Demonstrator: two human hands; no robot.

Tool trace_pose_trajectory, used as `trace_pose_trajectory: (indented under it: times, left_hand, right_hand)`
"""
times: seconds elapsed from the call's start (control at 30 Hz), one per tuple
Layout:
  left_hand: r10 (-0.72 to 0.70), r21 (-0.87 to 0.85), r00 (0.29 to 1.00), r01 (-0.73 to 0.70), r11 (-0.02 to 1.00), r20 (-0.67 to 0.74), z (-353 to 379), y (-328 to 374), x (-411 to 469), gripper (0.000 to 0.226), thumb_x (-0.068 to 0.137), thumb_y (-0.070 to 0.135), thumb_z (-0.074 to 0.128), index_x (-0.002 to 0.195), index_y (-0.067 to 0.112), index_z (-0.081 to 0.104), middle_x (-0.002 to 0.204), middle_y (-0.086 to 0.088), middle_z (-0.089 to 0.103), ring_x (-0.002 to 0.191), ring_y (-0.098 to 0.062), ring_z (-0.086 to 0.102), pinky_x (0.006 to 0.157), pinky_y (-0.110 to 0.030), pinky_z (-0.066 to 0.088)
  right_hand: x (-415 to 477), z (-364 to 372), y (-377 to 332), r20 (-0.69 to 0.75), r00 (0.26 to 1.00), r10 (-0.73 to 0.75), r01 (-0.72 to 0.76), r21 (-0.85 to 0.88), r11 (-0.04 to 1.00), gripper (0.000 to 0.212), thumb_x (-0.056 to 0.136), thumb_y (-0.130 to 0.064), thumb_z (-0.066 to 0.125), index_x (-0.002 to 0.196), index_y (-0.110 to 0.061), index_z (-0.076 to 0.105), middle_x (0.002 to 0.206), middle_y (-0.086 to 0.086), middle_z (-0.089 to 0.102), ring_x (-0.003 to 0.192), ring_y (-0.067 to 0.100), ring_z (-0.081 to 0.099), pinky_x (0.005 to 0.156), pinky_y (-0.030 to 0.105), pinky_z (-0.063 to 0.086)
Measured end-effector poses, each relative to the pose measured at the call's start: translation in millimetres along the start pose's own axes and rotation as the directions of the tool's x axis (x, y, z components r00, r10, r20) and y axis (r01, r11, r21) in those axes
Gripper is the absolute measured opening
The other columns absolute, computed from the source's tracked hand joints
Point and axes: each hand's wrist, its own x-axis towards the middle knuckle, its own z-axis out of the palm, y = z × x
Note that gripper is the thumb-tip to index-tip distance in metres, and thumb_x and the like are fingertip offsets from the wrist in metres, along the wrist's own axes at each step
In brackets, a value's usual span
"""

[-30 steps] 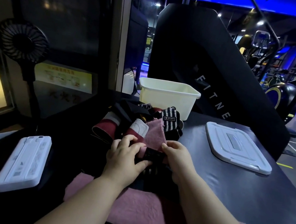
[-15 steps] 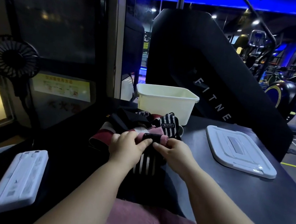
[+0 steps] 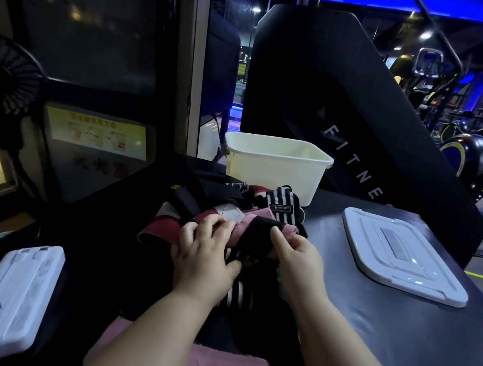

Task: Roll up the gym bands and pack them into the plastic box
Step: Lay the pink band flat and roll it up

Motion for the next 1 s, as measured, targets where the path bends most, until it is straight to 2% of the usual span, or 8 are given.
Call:
trace_pose_trajectory:
  times: [0.1,0.17,0.3,0.43,0.57,0.7,0.8,1.0]
  left_hand:
    - [-0.006,-0.010,0.997,0.006,1.000,-0.072,-2,1,1,0.064,0.083,0.032,0.062,0.142,0.043,0.038,0.149,0.021,0.026,0.130,-0.015,0.017,0.106,-0.037,0.022]
    - [0.010,-0.046,0.995,-0.015,0.999,-0.098,-1,1,2,0.056,0.082,0.031,0.066,0.134,0.041,0.050,0.142,0.021,0.037,0.126,-0.015,0.021,0.104,-0.038,0.022]
    - [0.044,-0.121,0.988,-0.062,0.991,-0.148,3,-2,3,0.042,0.075,0.026,0.077,0.117,0.027,0.069,0.127,0.014,0.057,0.116,-0.022,0.035,0.097,-0.042,0.029]
    - [0.042,-0.166,0.974,-0.081,0.983,-0.223,8,-8,5,0.038,0.067,0.021,0.084,0.104,0.019,0.075,0.115,0.006,0.066,0.104,-0.030,0.046,0.086,-0.039,0.034]
    - [0.046,-0.173,0.955,-0.100,0.980,-0.294,11,-8,7,0.038,0.056,0.033,0.091,0.090,0.020,0.078,0.101,0.004,0.070,0.091,-0.034,0.053,0.077,-0.045,0.044]
    - [0.034,-0.159,0.953,-0.086,0.984,-0.301,12,-7,9,0.041,0.065,0.037,0.086,0.102,0.023,0.076,0.116,0.004,0.068,0.112,-0.037,0.048,0.090,-0.054,0.042]
    - [0.009,-0.136,0.981,-0.037,0.990,-0.195,8,-8,9,0.051,0.079,0.039,0.075,0.127,0.029,0.063,0.140,0.011,0.053,0.134,-0.029,0.030,0.108,-0.052,0.027]
    - [-0.035,-0.151,0.980,0.005,0.988,-0.194,6,-10,8,0.051,0.081,0.045,0.070,0.130,0.040,0.058,0.140,0.016,0.049,0.126,-0.023,0.032,0.106,-0.046,0.028]
  right_hand:
    - [0,-2,1,-0.067,0.998,0.014,-0.011,0.056,0.998,0.023,0.089,-0.043,0.063,0.083,-0.022,0.055,0.073,-0.007,0.065,0.071,0.011,0.061,0.063,0.029,0.044]
    - [0,-4,3,-0.104,0.994,0.013,-0.006,0.062,0.998,0.030,0.086,-0.041,0.067,0.099,-0.023,0.045,0.082,0.000,0.067,0.076,0.017,0.065,0.066,0.033,0.049]
    - [-7,-6,2,-0.051,0.984,-0.171,0.164,-0.129,0.978,0.028,0.092,-0.034,0.062,0.114,-0.029,0.045,0.103,-0.001,0.059,0.086,0.014,0.059,0.064,0.026,0.039]
    - [-6,-11,2,0.008,0.899,-0.438,0.412,-0.357,0.838,0.025,0.088,-0.035,0.068,0.112,-0.028,0.068,0.139,-0.005,0.042,0.121,0.012,0.044,0.097,0.019,0.033]
    - [-7,-16,3,0.202,0.912,-0.358,0.410,-0.374,0.832,0.055,0.079,-0.039,0.076,0.129,-0.025,0.060,0.125,-0.007,0.058,0.115,0.012,0.052,0.093,0.017,0.036]
    - [-6,-12,3,0.170,0.917,-0.361,0.395,-0.258,0.882,0.040,0.082,-0.022,0.075,0.120,-0.030,0.066,0.094,-0.021,0.056,0.090,0.003,0.053,0.074,0.004,0.036]
    - [-4,-6,5,0.124,0.944,-0.305,0.323,-0.169,0.931,0.023,0.085,-0.023,0.072,0.104,-0.035,0.071,0.081,-0.019,0.063,0.082,0.004,0.059,0.072,0.014,0.045]
    - [4,-2,11,0.084,0.988,-0.129,0.130,0.000,0.992,0.009,0.089,-0.028,0.066,0.081,-0.027,0.067,0.054,-0.016,0.061,0.059,0.003,0.057,0.060,0.022,0.047]
